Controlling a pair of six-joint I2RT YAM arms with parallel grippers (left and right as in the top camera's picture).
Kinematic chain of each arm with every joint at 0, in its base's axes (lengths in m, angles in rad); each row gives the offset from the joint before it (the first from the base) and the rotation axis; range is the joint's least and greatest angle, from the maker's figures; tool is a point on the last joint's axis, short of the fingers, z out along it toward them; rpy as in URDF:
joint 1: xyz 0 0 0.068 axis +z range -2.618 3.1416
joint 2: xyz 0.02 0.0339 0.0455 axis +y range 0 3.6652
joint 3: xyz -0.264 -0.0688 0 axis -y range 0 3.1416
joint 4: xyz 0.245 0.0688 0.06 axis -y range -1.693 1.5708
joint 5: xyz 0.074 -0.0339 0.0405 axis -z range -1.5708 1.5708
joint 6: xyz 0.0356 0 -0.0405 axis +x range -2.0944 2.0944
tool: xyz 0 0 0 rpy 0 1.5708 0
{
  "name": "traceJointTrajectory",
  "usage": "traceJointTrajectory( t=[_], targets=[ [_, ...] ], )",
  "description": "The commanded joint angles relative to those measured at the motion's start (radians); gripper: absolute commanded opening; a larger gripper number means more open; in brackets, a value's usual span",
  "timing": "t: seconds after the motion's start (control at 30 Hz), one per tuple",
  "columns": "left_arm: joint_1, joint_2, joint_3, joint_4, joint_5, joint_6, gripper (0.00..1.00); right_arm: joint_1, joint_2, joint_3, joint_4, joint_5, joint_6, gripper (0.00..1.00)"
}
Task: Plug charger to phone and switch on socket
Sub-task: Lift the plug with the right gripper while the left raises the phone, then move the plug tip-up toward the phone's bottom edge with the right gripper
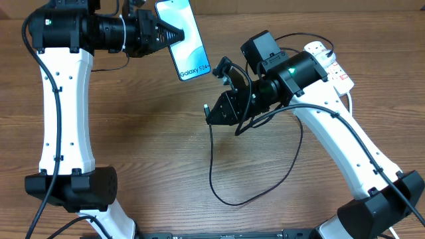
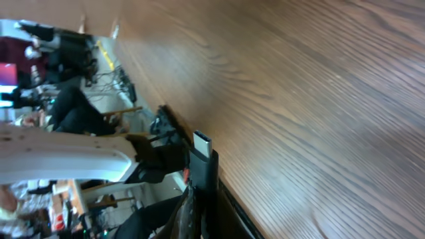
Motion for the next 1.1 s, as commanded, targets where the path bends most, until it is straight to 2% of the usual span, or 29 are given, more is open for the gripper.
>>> traceJointTrajectory(
  t=[0.0,0.13,0.37,0.77,1.07],
  targets=[
    [0.0,-0.013,0.008,0.002,0.064,0.027,0.04,0.003,-0.054,0.016,0.003,-0.067,-0.034,0.04],
    [0.002,-0.012,0.008,0.003,0.085,0.026,0.04,0.003,-0.099,0.016,0.026,-0.078,-0.034,0.04],
    [0.002,-0.012,0.008,0.002,0.218,0.026,0.04,0.003,-0.143,0.016,0.083,-0.134,-0.023,0.04],
    [0.002,-0.012,0.008,-0.025,0.27,0.027,0.04,-0.012,-0.144,0.016,0.174,-0.167,-0.004,0.04],
    [0.002,-0.012,0.008,-0.027,0.269,0.027,0.04,-0.084,-0.144,0.016,0.195,-0.173,0.027,0.04]
  ],
)
